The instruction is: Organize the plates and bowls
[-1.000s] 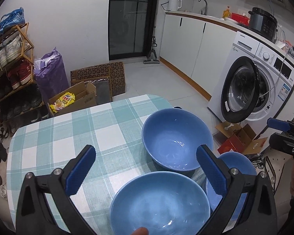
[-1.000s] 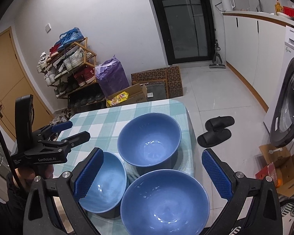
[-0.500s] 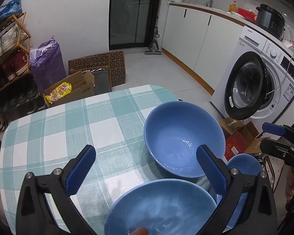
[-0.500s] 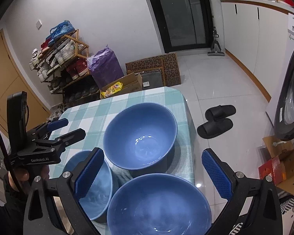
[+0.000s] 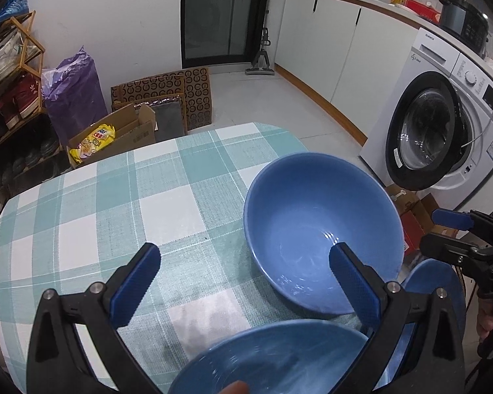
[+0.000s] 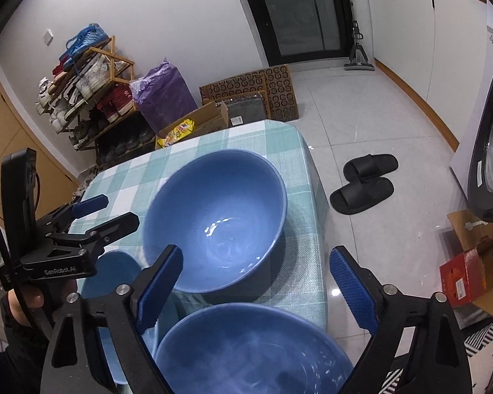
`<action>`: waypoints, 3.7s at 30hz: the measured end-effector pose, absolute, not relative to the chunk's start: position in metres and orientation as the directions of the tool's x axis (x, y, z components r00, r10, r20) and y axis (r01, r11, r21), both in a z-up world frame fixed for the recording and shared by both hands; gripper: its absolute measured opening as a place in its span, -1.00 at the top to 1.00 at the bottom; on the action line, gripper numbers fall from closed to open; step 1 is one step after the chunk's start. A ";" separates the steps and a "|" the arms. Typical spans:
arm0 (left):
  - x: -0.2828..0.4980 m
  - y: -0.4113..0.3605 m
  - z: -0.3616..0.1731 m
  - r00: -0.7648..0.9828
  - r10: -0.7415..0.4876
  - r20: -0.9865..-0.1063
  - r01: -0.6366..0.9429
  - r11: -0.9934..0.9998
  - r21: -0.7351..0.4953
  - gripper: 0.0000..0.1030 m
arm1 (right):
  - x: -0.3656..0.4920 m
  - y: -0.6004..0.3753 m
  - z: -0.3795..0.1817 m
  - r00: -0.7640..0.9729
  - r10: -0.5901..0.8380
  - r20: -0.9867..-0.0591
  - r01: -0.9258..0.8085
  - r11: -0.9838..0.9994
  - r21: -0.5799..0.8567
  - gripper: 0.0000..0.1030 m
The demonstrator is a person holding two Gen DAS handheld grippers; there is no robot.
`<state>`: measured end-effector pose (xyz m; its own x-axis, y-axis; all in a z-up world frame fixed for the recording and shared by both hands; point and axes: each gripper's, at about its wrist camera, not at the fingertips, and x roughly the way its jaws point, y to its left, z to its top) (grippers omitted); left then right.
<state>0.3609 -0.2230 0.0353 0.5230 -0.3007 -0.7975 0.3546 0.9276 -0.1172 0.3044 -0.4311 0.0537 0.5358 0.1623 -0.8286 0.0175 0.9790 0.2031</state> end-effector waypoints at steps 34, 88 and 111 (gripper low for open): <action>0.369 -0.242 0.007 0.429 -0.325 -0.843 0.437 0.891 -0.120 0.62 | 0.336 -0.413 0.005 0.456 0.138 -0.879 -0.037 0.990 0.136 0.36; 0.317 -0.228 0.079 0.539 -0.384 -0.750 0.470 0.876 -0.111 0.64 | 0.274 -0.402 0.084 0.582 0.086 -0.809 -0.051 0.996 0.069 0.52; 0.274 -0.201 0.102 0.579 -0.384 -0.719 0.459 0.883 -0.102 0.64 | 0.221 -0.373 0.125 0.627 0.116 -0.770 -0.102 0.993 0.066 0.52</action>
